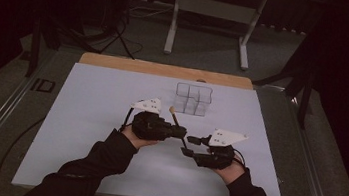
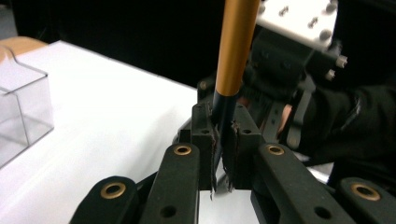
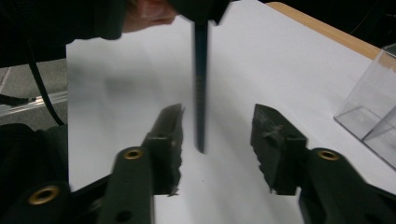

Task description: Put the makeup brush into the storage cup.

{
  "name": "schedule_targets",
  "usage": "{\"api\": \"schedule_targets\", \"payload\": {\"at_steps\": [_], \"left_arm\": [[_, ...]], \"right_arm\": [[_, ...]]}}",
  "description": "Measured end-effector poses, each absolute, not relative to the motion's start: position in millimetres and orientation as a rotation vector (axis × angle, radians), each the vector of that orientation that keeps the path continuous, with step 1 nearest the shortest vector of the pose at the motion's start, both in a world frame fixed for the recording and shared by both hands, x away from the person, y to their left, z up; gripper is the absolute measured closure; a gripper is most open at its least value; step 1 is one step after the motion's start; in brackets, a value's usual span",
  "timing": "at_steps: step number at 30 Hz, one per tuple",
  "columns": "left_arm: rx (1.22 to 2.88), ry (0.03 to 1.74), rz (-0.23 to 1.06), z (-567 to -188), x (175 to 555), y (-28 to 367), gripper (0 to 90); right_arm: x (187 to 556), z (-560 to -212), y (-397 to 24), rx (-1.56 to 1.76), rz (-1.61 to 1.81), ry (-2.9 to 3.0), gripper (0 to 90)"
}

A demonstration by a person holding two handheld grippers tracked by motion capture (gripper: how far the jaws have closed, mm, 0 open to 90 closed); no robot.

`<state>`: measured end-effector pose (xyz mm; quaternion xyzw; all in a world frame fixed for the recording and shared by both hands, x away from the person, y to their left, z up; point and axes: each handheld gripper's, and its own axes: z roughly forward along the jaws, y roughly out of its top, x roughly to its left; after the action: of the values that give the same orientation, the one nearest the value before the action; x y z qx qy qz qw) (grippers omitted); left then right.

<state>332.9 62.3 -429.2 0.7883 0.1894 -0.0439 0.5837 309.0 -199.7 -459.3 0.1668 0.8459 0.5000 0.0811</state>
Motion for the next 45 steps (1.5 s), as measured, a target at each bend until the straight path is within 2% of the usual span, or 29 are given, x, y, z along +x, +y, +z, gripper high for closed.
{"api": "schedule_targets", "payload": {"at_steps": [6, 16, 19, 26, 35, 40, 45], "left_arm": [[1.947, 0.451, -0.032, -421, 335, 69, 83.9], [2.092, 0.429, -0.018, -425, 333, 65, 83.9], [2.117, 0.426, -0.038, -426, 333, 64, 83.9], [2.188, 0.391, -0.038, -427, 331, 57, 83.8], [2.226, 0.369, -0.043, -427, 332, 50, 83.8], [2.234, 0.368, -0.038, -428, 332, 47, 83.8], [2.226, 0.361, -0.042, -430, 332, 44, 83.8]], "right_arm": [[314, -450, -213, 0.563, 1.548, 2.502, 50.2], [317, -433, -220, 0.598, 1.63, 2.435, 48.4], [317, -429, -217, 0.602, 1.644, 2.437, 42.2], [315, -422, -209, 0.63, 1.686, 2.414, 38.2], [315, -416, -191, 0.626, 1.768, 2.425, 53.3], [316, -414, -186, 0.63, 1.79, 2.44, 56.8], [320, -414, -180, 0.65, 1.818, 2.449, 65.7]]}}
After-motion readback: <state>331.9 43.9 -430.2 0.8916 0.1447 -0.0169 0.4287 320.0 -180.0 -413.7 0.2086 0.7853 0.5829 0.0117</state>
